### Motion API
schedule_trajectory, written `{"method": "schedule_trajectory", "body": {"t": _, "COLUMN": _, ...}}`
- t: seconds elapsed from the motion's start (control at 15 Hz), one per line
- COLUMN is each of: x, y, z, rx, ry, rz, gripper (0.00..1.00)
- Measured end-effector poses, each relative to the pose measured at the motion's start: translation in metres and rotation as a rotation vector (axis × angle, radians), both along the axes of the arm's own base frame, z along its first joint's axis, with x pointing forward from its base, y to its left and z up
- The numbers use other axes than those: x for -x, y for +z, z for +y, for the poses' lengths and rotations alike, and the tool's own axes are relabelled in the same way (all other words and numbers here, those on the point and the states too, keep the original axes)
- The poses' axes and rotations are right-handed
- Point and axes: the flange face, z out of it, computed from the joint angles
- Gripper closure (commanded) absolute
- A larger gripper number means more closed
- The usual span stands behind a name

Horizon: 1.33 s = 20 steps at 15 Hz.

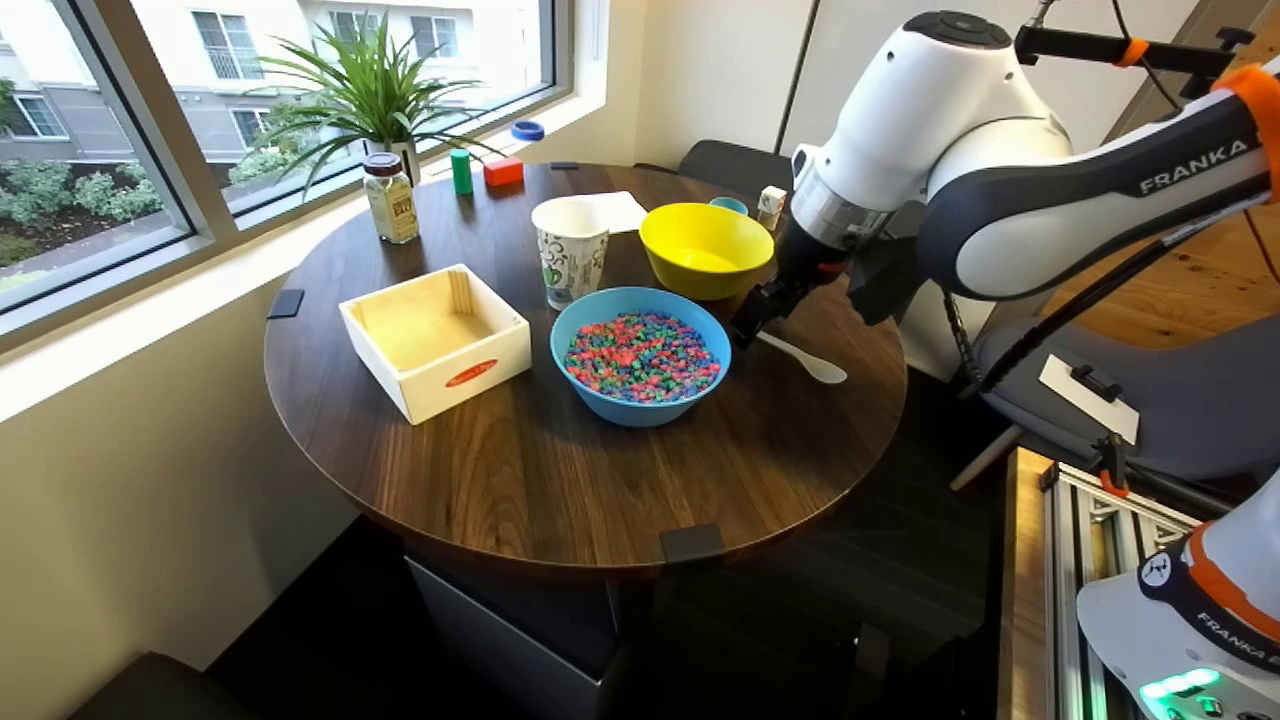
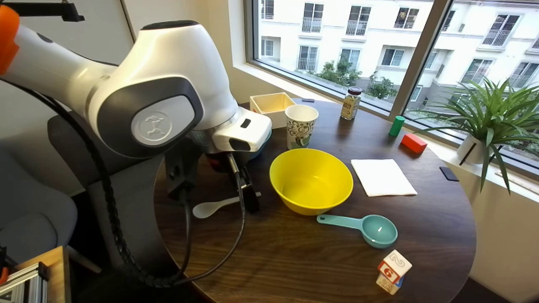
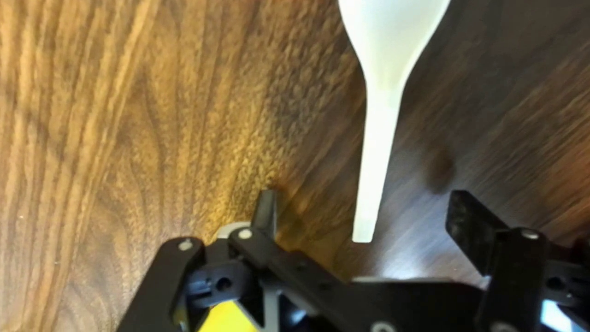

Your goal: Use the spoon to scoop out of the blue bowl, empty the content into the yellow bowl and the cup and place the spoon back

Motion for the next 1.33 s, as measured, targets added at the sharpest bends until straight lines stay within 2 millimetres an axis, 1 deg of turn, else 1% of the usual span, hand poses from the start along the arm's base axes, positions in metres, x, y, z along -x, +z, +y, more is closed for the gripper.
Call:
{"method": "schedule_trajectory", "body": {"t": 0.07, "x": -0.001, "y": -0.001, "z": 0.000, "rx": 0.004, "ry": 0.000, "rz": -0.005, "gripper": 0.41}}
{"method": "schedule_trajectory", "body": {"t": 0.27, "x": -0.004, "y": -0.001, "z": 0.002, "rx": 0.013, "ry": -0.001, "rz": -0.018, "gripper": 0.65}}
{"method": "schedule_trajectory", "body": {"t": 0.4, "x": -0.005, "y": 0.002, "z": 0.003, "rx": 0.015, "ry": -0.007, "rz": -0.026, "gripper": 0.78}}
{"method": "schedule_trajectory", "body": {"t": 0.47, "x": -0.006, "y": 0.002, "z": 0.004, "rx": 0.015, "ry": -0.010, "rz": -0.028, "gripper": 0.87}}
{"method": "schedule_trajectory", "body": {"t": 0.6, "x": -0.006, "y": 0.003, "z": 0.006, "rx": 0.013, "ry": -0.013, "rz": -0.031, "gripper": 1.00}}
{"method": "schedule_trajectory", "body": {"t": 0.73, "x": -0.006, "y": 0.003, "z": 0.007, "rx": 0.011, "ry": -0.015, "rz": -0.031, "gripper": 0.99}}
{"method": "schedule_trajectory", "body": {"t": 0.8, "x": -0.006, "y": 0.003, "z": 0.007, "rx": 0.010, "ry": -0.015, "rz": -0.032, "gripper": 0.97}}
{"method": "schedule_trajectory", "body": {"t": 1.07, "x": -0.005, "y": 0.007, "z": 0.009, "rx": 0.010, "ry": -0.023, "rz": -0.038, "gripper": 0.97}}
{"method": "schedule_trajectory", "body": {"t": 1.33, "x": 0.000, "y": 0.022, "z": 0.017, "rx": 0.021, "ry": -0.019, "rz": -0.039, "gripper": 0.97}}
